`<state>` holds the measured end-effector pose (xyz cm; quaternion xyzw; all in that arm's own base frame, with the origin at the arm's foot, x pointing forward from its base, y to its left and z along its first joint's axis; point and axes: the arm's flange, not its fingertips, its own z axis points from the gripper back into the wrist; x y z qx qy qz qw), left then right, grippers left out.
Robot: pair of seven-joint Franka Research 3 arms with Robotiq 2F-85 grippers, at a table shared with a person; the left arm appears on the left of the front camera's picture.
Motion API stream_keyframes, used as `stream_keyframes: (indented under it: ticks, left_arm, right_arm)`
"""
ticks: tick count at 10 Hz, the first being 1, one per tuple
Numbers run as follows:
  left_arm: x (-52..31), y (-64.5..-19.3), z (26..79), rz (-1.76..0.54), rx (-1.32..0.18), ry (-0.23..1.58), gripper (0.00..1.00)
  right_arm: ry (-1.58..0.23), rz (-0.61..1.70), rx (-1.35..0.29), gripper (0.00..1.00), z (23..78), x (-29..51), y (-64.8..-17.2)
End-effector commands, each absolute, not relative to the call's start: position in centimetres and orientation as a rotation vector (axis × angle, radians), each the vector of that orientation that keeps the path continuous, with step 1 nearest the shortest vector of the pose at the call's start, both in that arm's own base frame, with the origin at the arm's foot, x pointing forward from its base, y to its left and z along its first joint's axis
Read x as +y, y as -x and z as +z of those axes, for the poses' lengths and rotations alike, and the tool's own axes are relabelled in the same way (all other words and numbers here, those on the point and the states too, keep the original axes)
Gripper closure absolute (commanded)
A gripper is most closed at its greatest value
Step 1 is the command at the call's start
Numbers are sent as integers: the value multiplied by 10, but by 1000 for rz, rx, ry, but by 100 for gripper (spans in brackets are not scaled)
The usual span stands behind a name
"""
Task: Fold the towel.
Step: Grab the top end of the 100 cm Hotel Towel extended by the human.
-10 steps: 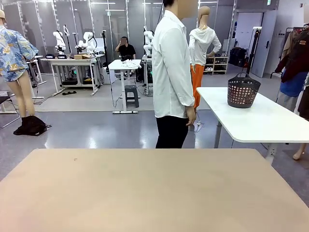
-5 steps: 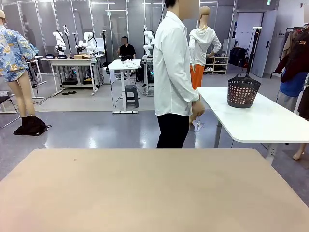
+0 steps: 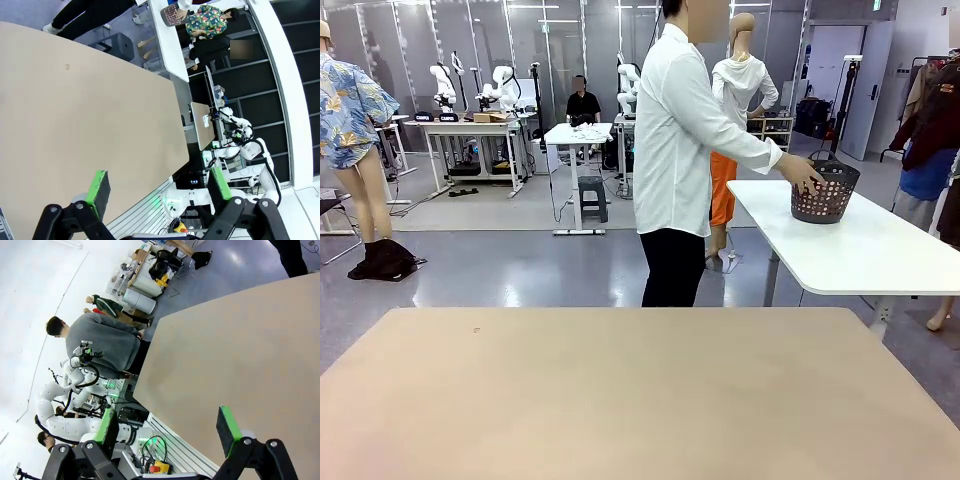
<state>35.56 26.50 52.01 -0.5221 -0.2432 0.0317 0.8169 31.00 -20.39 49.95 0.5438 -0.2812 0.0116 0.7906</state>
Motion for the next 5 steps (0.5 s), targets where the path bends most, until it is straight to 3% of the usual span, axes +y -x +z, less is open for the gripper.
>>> stream_keyframes:
  ticks: [1,5]
  left_arm:
    - [265,-355,520,65,-516,1115,0]
    - [265,-355,520,65,-516,1115,0]
  right_arm:
    - [-1183,29,-612,0,501,-204,-310]
    - [-1183,29,-612,0,501,-204,-310]
